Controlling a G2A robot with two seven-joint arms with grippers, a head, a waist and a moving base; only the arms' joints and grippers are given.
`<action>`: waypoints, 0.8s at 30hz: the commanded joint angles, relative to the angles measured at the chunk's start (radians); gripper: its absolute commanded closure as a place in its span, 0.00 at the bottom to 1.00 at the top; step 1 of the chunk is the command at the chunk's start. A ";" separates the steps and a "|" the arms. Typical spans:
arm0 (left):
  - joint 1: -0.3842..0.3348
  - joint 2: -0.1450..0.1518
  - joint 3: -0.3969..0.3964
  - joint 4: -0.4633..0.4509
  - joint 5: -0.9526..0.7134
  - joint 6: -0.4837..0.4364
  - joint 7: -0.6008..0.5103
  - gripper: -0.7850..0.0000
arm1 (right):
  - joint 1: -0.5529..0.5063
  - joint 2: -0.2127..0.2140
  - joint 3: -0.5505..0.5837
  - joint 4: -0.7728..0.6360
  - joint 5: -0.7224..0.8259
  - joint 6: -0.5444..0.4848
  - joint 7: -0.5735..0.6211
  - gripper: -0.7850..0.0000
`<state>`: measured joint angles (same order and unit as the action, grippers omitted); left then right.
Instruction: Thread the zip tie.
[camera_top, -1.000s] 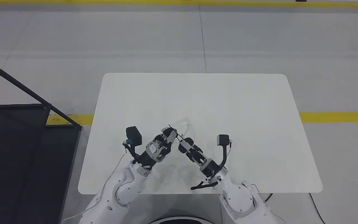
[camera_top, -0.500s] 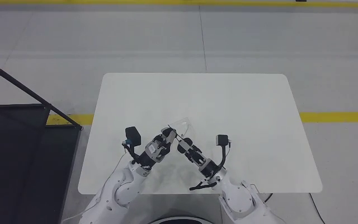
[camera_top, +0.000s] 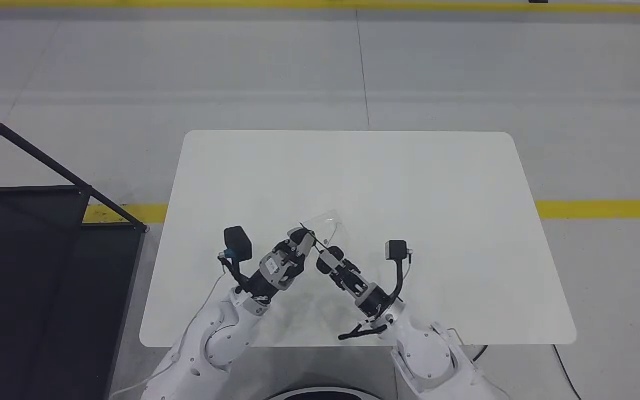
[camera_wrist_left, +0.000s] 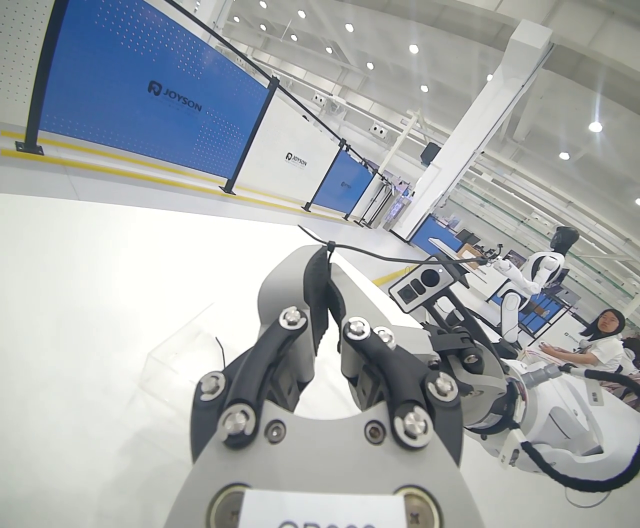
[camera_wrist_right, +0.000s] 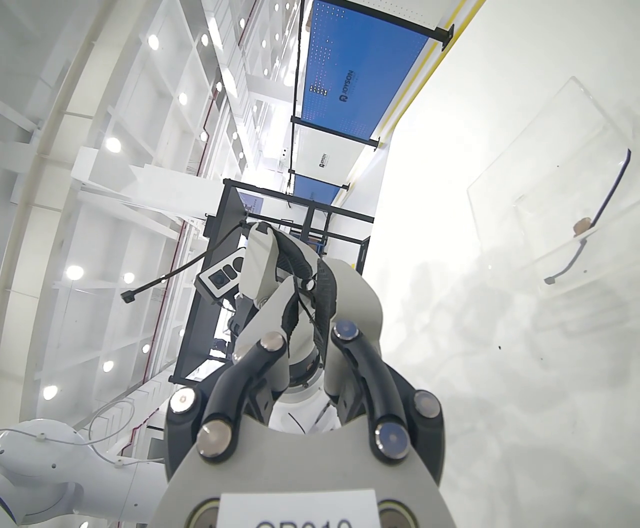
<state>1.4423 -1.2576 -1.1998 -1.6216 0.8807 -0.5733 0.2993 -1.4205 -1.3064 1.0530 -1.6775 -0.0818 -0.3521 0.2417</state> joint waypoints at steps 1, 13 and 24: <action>0.000 0.000 0.000 0.000 0.002 -0.001 -0.002 1.00 | 0.000 0.000 0.000 0.000 -0.001 -0.001 0.000 1.00; 0.002 -0.002 0.002 0.004 -0.021 0.002 -0.019 0.59 | -0.011 0.000 0.005 -0.014 -0.009 -0.005 -0.007 1.00; 0.028 0.002 -0.017 -0.023 -0.050 -0.044 -0.033 0.00 | -0.041 0.005 0.040 -0.062 -0.006 -0.019 -0.018 1.00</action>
<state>1.4651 -1.2565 -1.2140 -1.6401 0.8283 -0.6115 0.2635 -1.4587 -1.3018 1.0887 -1.7359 -0.0897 -0.3697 0.2253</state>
